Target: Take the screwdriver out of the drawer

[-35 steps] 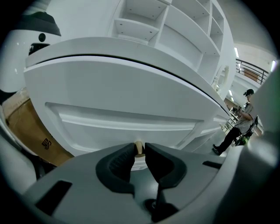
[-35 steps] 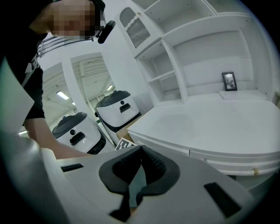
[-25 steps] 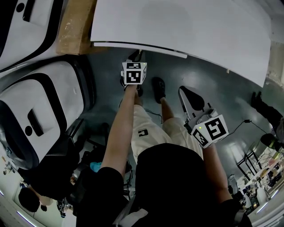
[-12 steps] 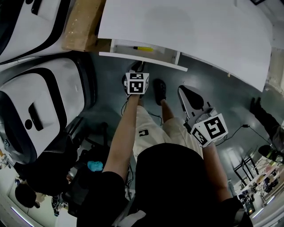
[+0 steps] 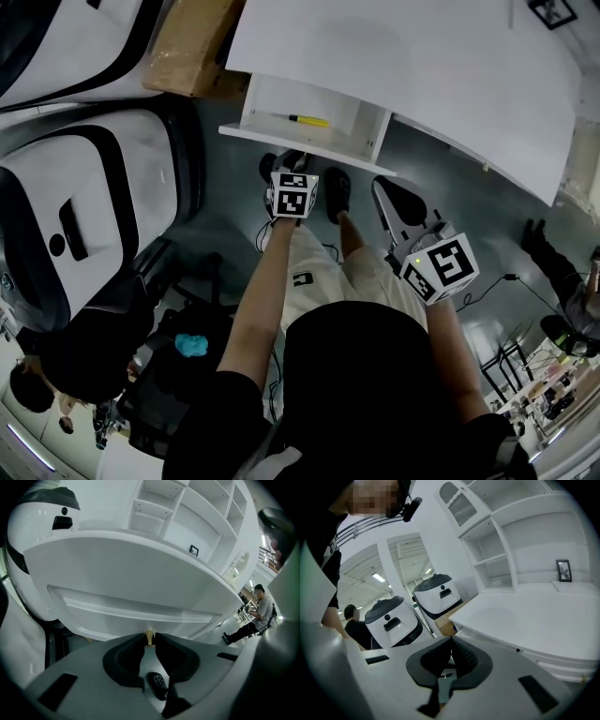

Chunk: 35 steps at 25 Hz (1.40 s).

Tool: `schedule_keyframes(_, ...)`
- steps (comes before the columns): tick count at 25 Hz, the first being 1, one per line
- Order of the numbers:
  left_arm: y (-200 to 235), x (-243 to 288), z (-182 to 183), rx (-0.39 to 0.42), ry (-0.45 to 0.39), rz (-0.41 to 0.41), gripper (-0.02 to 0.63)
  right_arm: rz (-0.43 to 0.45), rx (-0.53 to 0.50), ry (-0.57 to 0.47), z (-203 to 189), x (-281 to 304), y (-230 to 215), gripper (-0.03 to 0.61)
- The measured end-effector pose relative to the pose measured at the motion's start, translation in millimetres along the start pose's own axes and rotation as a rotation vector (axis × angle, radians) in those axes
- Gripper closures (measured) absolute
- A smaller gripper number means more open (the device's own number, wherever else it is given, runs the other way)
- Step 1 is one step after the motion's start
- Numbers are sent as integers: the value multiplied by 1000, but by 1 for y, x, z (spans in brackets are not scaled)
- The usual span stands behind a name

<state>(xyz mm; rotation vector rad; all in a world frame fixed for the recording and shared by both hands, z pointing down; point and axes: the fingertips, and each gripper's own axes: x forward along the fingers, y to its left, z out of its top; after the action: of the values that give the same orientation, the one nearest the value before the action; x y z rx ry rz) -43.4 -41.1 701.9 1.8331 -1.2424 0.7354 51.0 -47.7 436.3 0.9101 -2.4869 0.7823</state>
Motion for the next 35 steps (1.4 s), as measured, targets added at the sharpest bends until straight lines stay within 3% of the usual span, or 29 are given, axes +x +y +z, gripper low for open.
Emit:
schedule_keyframes(15,1,-35,-54,-36,39,-8,528,68,-63,47,2,27,31,561)
schedule_keyframes(32,1,-59,-80,-63,65,-16,525,94,-113,115,-5,49,44,561)
schedule_keyframes(35,1,-77,-81,-49,59,-11,557,107,-127,137,-8,58,42,561)
